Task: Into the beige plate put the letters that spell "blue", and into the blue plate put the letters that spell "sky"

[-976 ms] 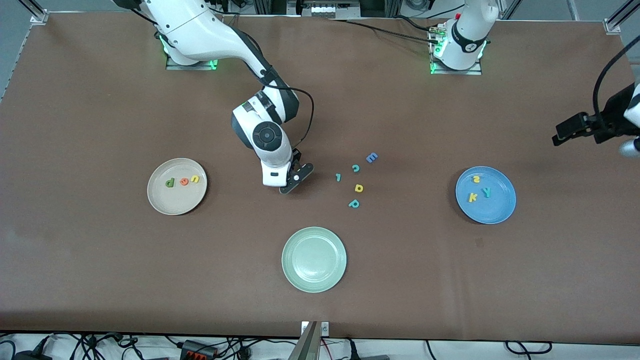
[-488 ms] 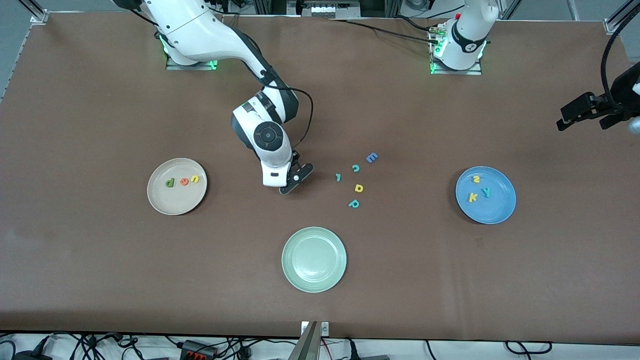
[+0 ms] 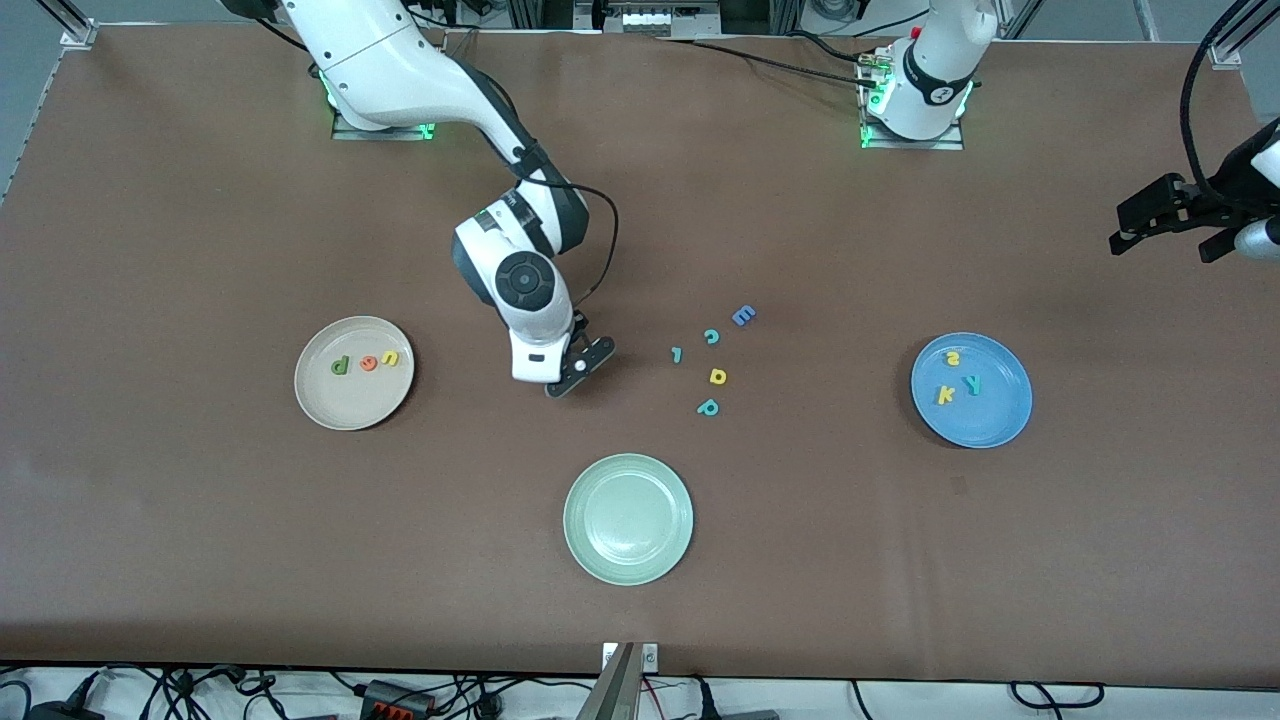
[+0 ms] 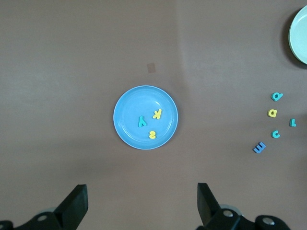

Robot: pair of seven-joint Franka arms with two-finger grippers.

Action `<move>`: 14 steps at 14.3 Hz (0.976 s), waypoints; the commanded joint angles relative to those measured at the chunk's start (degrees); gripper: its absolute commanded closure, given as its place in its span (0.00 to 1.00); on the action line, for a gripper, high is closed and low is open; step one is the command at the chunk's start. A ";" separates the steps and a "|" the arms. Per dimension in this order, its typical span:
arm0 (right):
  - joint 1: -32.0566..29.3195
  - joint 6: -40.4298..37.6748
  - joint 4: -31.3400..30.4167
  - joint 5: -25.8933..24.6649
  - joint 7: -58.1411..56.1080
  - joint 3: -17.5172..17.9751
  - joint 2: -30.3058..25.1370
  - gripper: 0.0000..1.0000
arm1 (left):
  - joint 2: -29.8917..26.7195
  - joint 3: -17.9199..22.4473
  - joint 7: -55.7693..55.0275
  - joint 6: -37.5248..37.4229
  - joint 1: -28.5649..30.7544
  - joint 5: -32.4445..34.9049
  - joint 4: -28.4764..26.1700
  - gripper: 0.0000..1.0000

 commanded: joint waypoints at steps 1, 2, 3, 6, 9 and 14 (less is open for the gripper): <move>-3.18 -7.51 0.54 -0.96 0.85 -2.47 -4.33 1.00 | 1.33 0.42 1.56 -1.02 0.11 -1.06 2.47 0.00; -4.58 -9.71 0.46 -0.96 1.12 -3.70 -5.39 1.00 | 2.03 0.42 1.56 -1.02 0.11 -1.06 3.69 0.00; -6.51 -12.00 0.19 -0.96 1.12 -4.67 -6.01 1.00 | 3.17 0.34 1.39 -1.02 -0.15 -1.06 5.27 0.00; -14.07 -15.97 -1.82 -0.78 0.33 -4.77 -7.68 1.00 | 4.32 0.33 -0.54 -1.11 -0.33 -1.14 6.78 0.00; -16.02 -16.85 -6.74 -0.70 -1.34 -4.77 -9.70 0.98 | 4.32 0.33 -0.55 -1.20 -0.33 -1.14 6.78 0.00; -16.99 -16.33 -9.65 -0.17 -0.47 -4.77 -9.27 0.51 | 4.24 0.33 -0.81 -1.29 -0.42 -1.14 6.78 0.00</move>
